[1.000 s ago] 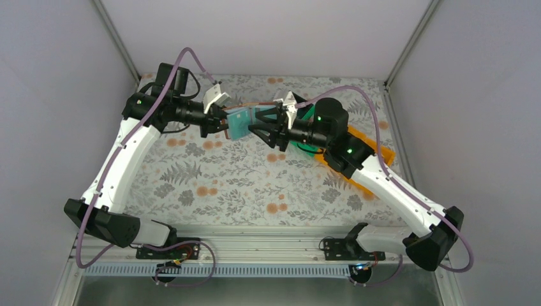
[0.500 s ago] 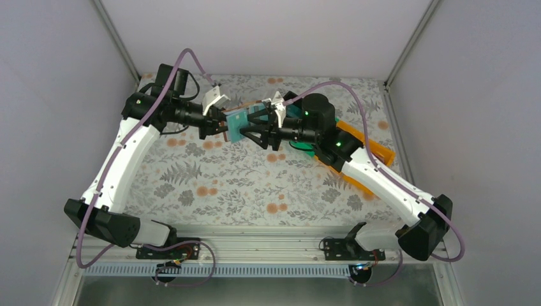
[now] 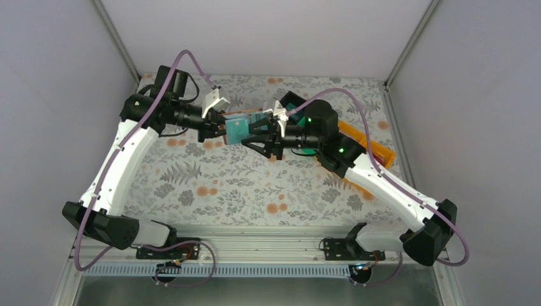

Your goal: Take the credit cards out of the card holder

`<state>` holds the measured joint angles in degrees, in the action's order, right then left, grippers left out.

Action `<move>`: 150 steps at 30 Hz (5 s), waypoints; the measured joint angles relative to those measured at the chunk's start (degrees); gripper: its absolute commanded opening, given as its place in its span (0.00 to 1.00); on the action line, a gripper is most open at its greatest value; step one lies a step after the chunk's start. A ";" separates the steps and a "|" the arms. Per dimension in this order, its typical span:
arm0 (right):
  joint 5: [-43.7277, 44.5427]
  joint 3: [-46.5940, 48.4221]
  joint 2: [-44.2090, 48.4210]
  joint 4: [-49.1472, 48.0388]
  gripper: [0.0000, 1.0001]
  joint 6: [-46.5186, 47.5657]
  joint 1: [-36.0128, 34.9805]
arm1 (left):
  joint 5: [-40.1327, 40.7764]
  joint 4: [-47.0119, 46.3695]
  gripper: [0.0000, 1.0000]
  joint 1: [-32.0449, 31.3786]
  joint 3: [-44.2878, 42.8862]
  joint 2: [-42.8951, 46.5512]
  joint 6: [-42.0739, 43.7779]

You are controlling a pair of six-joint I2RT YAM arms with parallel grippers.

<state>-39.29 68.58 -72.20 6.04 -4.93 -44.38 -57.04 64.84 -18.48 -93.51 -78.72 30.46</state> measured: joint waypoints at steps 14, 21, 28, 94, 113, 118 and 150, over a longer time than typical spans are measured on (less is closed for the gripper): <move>-3.93 -1.53 0.11 -3.52 0.04 -1.31 -0.11 | -1.99 0.55 0.02 -0.09 0.11 0.42 0.04; -1.77 -1.55 0.02 -3.78 0.04 -1.73 -0.07 | -1.99 0.70 0.14 -0.02 0.11 0.46 0.42; -0.74 -1.95 2.40 -1.40 0.04 -2.12 0.70 | -3.48 0.35 0.37 -0.02 0.04 0.28 2.32; -8.74 -4.79 4.55 1.01 0.09 -2.36 8.31 | -8.11 4.68 0.02 -2.51 -1.07 -1.60 9.03; -8.70 -4.28 4.52 1.36 0.04 -1.77 7.17 | -8.09 5.01 0.16 -2.34 -1.05 -1.64 9.55; -6.99 -4.26 6.97 3.82 0.04 -0.35 7.85 | -9.16 5.03 0.16 -2.91 -1.05 -1.64 9.62; 11.47 3.04 11.13 29.97 0.04 8.85 14.40 | -2.82 1.53 0.02 0.98 7.52 -1.86 7.80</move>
<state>-27.81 71.61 -61.08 36.01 3.92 -29.98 -59.86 66.37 -17.50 -86.00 -80.58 38.26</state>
